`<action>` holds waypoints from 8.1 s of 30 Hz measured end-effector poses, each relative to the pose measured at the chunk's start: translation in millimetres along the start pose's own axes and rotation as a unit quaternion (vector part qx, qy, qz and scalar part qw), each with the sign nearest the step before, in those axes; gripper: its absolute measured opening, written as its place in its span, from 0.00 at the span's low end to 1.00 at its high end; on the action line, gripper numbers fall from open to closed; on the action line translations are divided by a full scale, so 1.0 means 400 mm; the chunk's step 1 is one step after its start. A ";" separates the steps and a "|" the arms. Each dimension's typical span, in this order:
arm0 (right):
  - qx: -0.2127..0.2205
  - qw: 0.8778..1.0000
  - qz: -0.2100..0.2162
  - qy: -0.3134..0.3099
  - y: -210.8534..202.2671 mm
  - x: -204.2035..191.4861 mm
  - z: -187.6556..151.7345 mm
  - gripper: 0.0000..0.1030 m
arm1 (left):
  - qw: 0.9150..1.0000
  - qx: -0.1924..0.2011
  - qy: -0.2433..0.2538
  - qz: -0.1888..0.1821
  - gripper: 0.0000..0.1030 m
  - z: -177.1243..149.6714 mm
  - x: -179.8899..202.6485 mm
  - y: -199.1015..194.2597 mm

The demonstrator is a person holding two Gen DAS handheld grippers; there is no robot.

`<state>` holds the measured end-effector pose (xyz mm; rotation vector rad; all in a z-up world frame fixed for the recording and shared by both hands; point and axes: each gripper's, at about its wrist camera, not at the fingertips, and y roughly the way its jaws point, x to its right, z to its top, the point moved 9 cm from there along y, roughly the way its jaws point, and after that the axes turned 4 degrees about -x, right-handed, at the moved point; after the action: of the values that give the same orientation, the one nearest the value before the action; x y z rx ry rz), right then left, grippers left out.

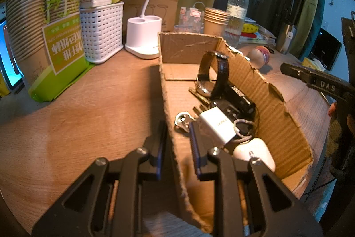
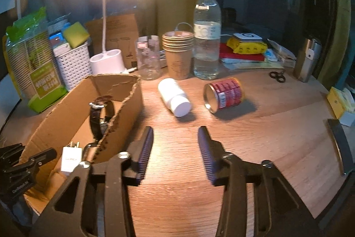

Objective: Organize rigid objects
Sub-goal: 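Move the right gripper to the red-and-gold can and close on it, then lift the can with the right gripper and carry it over the box, then open the right gripper to release the can into the box, then move the right gripper to the white pill bottle and close on it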

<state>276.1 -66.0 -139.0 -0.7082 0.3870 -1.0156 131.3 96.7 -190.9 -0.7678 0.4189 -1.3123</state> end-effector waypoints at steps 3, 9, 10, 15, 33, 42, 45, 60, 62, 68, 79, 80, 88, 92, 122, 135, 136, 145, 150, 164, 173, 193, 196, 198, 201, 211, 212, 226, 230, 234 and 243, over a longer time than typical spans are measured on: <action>-0.002 1.000 -0.007 0.005 0.009 0.019 0.002 0.45 | 1.000 0.000 0.000 0.000 0.21 0.000 0.000 0.000; -0.005 1.000 -0.019 0.018 0.039 0.060 0.014 0.50 | 1.000 0.000 0.000 0.000 0.21 0.000 0.000 0.000; -0.005 1.000 -0.020 0.020 0.044 0.068 0.017 0.50 | 1.000 0.000 0.000 0.000 0.21 0.000 0.000 0.000; -0.004 0.999 -0.025 0.031 0.068 0.105 0.032 0.61 | 1.000 0.000 0.000 0.000 0.21 0.000 0.000 0.000; -0.020 0.998 -0.059 0.008 0.179 0.213 0.068 0.75 | 1.000 0.000 0.000 0.000 0.21 0.000 0.000 0.000; -0.027 0.999 -0.047 0.002 0.224 0.223 0.087 0.75 | 1.000 -0.001 0.000 0.000 0.21 -0.003 -0.001 -0.001; -0.030 0.998 -0.047 0.002 0.233 0.230 0.093 0.75 | 1.000 -0.002 0.001 0.001 0.21 -0.003 -0.001 0.000; -0.041 0.999 -0.029 -0.005 0.296 0.238 0.122 0.75 | 1.000 -0.002 0.001 0.000 0.21 -0.005 -0.001 -0.001; -0.041 0.999 -0.031 -0.007 0.300 0.239 0.126 0.75 | 1.000 -0.002 0.001 0.000 0.21 -0.004 -0.002 0.000; -0.048 0.998 -0.039 -0.018 0.322 0.236 0.134 0.75 | 1.000 -0.002 0.000 0.000 0.21 -0.004 -0.002 0.000; -0.056 0.997 -0.041 -0.019 0.342 0.240 0.139 0.75 | 1.000 -0.002 0.001 -0.001 0.21 -0.003 -0.002 0.001; -0.055 0.997 -0.041 -0.020 0.343 0.240 0.140 0.71 | 1.000 -0.002 0.001 -0.001 0.21 -0.003 -0.002 0.000; -0.044 0.997 -0.053 -0.040 0.330 0.223 0.143 0.64 | 1.000 -0.003 0.001 -0.001 0.21 -0.002 -0.003 0.001; -0.036 0.997 -0.059 -0.046 0.312 0.213 0.143 0.64 | 1.000 -0.003 0.001 -0.001 0.21 -0.003 -0.002 0.001; 0.071 0.993 0.021 -0.091 -0.013 -0.042 0.156 0.64 | 1.000 -0.003 0.001 -0.001 0.21 -0.002 -0.003 0.001; 0.072 0.988 0.057 -0.124 -0.045 -0.149 0.127 0.64 | 1.000 -0.003 0.001 -0.001 0.21 -0.002 -0.003 0.002; 0.072 0.988 0.060 -0.125 -0.047 -0.156 0.124 0.64 | 1.000 -0.003 0.001 -0.001 0.21 -0.002 -0.003 0.002; 0.069 0.983 0.083 -0.146 -0.055 -0.223 0.108 0.64 | 1.000 -0.003 0.001 -0.001 0.21 -0.002 -0.003 0.002; 0.062 0.980 0.098 -0.160 -0.047 -0.263 0.095 0.64 | 1.000 -0.003 0.001 -0.001 0.21 -0.002 -0.003 0.002; 0.041 0.971 0.122 -0.201 -0.026 -0.352 0.057 0.62 | 1.000 -0.003 0.001 -0.001 0.21 -0.002 -0.003 0.001; 0.037 0.966 0.128 -0.220 -0.023 -0.384 0.053 0.62 | 1.000 -0.003 0.001 -0.001 0.21 -0.002 -0.003 0.001; 0.018 0.964 0.129 -0.232 0.002 -0.409 0.052 0.69 | 1.000 -0.004 0.000 -0.002 0.21 0.001 -0.007 0.009; 0.017 0.965 0.127 -0.228 0.003 -0.400 0.051 0.69 | 1.000 -0.004 0.000 -0.002 0.21 0.001 -0.007 0.009; 0.016 0.966 0.125 -0.225 0.004 -0.392 0.051 0.69 | 1.000 -0.004 0.000 -0.002 0.21 0.001 -0.007 0.009; 0.016 0.967 0.123 -0.221 0.005 -0.382 0.051 0.69 | 1.000 -0.004 0.000 -0.002 0.21 0.001 -0.007 0.009; 0.018 0.972 0.112 -0.206 0.001 -0.344 0.053 0.69 | 1.000 -0.004 0.000 -0.002 0.22 0.001 -0.007 0.009; 0.019 0.973 0.110 -0.204 0.000 -0.337 0.055 0.69 | 1.000 -0.004 0.000 -0.002 0.21 0.001 -0.007 0.009; 0.033 0.983 0.074 -0.168 -0.009 -0.229 0.084 0.69 | 1.000 -0.004 0.000 -0.002 0.22 0.001 -0.007 0.009; 0.037 0.986 0.056 -0.155 -0.010 -0.182 0.095 0.69 | 1.000 -0.004 0.000 -0.002 0.22 0.001 -0.008 0.009; 0.037 0.989 0.041 -0.139 -0.006 -0.134 0.103 0.69 | 1.000 -0.004 0.000 -0.002 0.22 0.001 -0.008 0.009; 0.021 0.994 0.025 -0.106 0.044 -0.059 0.097 0.69 | 1.000 -0.004 0.000 -0.002 0.22 0.001 -0.008 0.009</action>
<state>299.0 -25.7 -124.1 -0.7564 0.1963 -0.8891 133.4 100.3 -193.6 -0.7748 0.4232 -1.3157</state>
